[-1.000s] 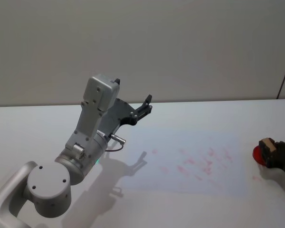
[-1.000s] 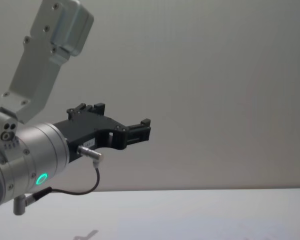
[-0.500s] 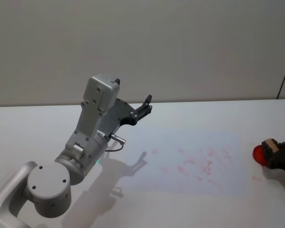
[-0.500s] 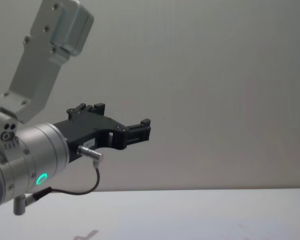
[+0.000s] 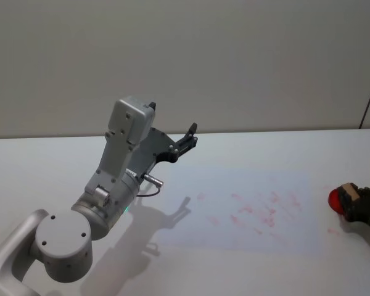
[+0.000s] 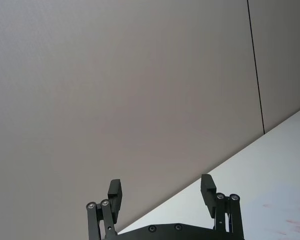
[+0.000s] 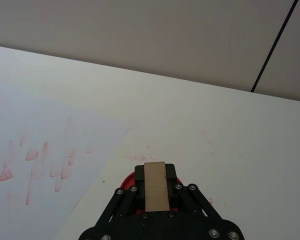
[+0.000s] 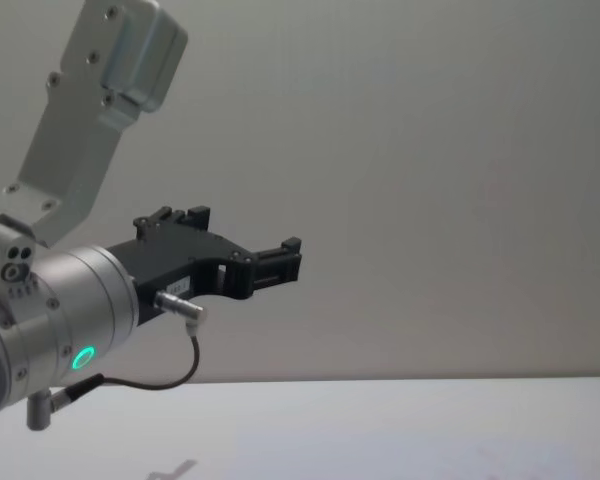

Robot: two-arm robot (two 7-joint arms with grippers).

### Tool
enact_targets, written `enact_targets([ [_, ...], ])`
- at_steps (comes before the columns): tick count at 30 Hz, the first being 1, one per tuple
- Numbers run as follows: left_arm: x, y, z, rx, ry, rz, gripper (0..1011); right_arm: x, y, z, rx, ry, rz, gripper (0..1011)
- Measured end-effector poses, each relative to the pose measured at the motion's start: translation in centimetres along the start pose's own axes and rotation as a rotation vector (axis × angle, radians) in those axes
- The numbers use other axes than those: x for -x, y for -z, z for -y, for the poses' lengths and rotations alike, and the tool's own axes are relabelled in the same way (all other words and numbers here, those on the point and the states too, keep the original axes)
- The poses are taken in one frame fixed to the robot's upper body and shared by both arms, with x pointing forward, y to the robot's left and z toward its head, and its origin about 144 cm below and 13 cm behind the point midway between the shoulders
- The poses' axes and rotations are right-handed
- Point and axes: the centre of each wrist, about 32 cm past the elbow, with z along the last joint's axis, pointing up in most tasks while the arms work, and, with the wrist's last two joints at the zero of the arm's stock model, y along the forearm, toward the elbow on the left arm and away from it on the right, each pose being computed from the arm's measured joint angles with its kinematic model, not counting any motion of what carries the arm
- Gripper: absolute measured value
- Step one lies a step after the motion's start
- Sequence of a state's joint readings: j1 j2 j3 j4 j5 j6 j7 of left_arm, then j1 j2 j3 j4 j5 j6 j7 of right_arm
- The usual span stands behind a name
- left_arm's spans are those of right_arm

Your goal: Use the one hand to pick up the stamp and affix it onto the A4 paper.

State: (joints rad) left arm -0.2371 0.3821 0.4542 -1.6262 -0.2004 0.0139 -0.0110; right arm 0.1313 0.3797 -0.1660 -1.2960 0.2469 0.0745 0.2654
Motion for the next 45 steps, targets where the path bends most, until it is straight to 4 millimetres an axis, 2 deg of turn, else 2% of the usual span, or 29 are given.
enact_targets([
  [26, 0.0, 0.0, 0.0, 0.0, 0.0, 0.0, 1001, 0.3, 0.5, -0.7, 0.005, 0.0, -0.002, 219],
  [38, 0.0, 0.0, 0.0, 0.0, 0.0, 0.0, 1001, 0.8, -1.8, -0.6, -0.07, -0.047, -0.028, 219],
  [45, 0.0, 0.0, 0.0, 0.0, 0.0, 0.0, 1001, 1.7, -3.0, -0.5, -0.111, -0.104, -0.034, 219],
])
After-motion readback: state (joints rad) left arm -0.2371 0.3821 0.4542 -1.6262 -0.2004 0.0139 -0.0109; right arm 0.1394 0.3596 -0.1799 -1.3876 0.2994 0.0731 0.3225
